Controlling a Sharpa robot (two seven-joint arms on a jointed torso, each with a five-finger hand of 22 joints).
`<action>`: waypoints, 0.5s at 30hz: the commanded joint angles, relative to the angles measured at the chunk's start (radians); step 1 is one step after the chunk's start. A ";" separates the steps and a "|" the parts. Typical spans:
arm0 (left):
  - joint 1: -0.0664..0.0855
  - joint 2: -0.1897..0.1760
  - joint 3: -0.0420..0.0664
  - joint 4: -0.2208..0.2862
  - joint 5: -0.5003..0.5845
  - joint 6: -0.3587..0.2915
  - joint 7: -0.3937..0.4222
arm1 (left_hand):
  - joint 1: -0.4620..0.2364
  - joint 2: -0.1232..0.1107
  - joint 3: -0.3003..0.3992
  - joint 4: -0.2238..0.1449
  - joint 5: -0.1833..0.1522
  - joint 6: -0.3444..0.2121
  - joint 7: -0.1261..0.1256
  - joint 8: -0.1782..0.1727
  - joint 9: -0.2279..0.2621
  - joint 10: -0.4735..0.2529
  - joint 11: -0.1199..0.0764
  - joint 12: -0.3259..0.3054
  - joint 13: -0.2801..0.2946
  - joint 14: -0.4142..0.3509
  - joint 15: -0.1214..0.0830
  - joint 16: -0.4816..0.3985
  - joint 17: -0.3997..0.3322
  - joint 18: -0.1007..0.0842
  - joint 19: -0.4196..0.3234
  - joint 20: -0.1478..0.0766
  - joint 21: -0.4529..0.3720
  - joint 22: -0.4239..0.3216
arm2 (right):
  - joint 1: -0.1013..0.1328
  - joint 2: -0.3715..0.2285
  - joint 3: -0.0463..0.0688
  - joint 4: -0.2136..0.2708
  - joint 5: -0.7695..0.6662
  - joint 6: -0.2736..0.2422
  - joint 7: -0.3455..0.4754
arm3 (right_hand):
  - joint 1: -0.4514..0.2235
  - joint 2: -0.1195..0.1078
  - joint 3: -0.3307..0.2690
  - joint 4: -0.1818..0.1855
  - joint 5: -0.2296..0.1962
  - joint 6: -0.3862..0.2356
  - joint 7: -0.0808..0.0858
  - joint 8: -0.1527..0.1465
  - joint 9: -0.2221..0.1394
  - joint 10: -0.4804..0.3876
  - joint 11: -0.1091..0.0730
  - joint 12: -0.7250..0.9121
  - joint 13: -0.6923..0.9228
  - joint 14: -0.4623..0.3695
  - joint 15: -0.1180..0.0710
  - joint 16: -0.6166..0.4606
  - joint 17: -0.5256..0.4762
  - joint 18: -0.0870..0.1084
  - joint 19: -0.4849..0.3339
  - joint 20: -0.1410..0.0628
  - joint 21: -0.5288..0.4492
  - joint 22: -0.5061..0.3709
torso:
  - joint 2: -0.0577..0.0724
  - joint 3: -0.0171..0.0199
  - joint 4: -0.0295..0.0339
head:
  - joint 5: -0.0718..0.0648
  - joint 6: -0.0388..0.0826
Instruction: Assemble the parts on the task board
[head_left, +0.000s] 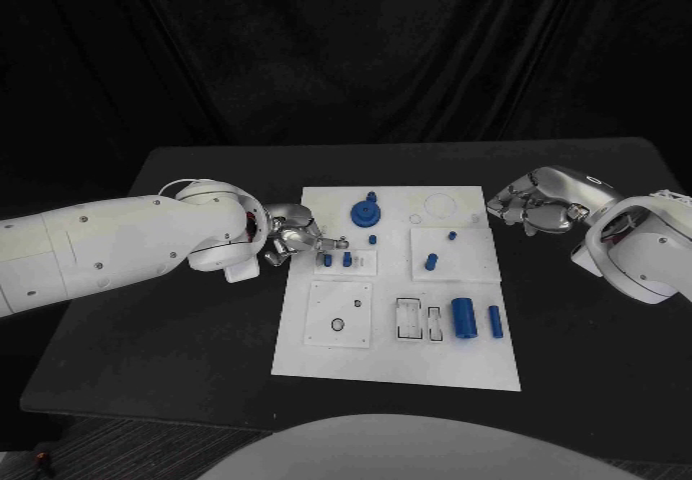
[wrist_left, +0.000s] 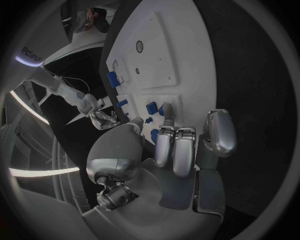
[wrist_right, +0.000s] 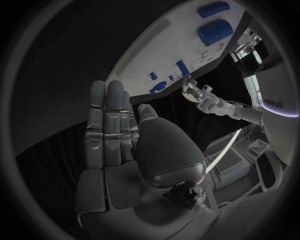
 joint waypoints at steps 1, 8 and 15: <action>-0.002 -0.003 0.001 0.006 0.007 -0.017 0.044 | 0.005 0.007 -0.004 0.002 0.005 -0.001 0.000 0.003 -0.002 0.047 -0.001 0.005 0.213 0.106 0.002 0.003 0.263 0.012 0.008 -0.001 0.006 0.167 | -0.002 -0.001 0.001 0.001 -0.001 -0.006 -0.017 | 0.009 0.002 0.007 -0.001 0.007 0.007 -0.001 -0.003 -0.002 0.006 0.002 -0.006 -0.001 0.009 0.000 -0.004 -0.001 0.010 0.006 0.001 -0.004 -0.002 | 0.000 0.0008 0.0001 | 0.000 0.000; -0.002 -0.008 0.001 0.014 0.007 -0.029 0.038 | 0.016 0.016 -0.011 0.006 0.014 -0.003 0.001 0.000 -0.006 0.050 -0.001 0.008 0.215 0.106 0.002 0.003 0.263 0.011 0.010 -0.001 0.010 0.168 | -0.002 -0.001 0.001 0.001 -0.001 -0.006 -0.019 | 0.011 0.003 0.010 -0.001 0.008 0.006 -0.001 -0.004 -0.002 0.006 0.002 -0.007 -0.001 0.009 0.000 -0.004 -0.001 0.010 0.006 0.001 -0.005 -0.002 | 0.000 0.0000 0.0008 | 0.001 0.000; -0.001 -0.019 0.001 0.022 0.006 -0.056 0.013 | 0.034 0.022 -0.037 0.008 0.020 0.019 -0.006 0.025 0.006 0.056 -0.006 0.014 0.220 0.106 -0.002 0.003 0.263 0.009 0.019 -0.004 0.024 0.171 | -0.002 -0.002 0.001 0.002 -0.001 -0.011 -0.019 | 0.012 0.004 0.011 0.000 0.007 0.007 -0.001 -0.004 -0.002 0.006 0.002 -0.007 -0.001 0.010 0.000 -0.004 -0.001 0.010 0.007 0.001 -0.005 -0.002 | 0.000 -0.0003 -0.0005 | 0.001 0.000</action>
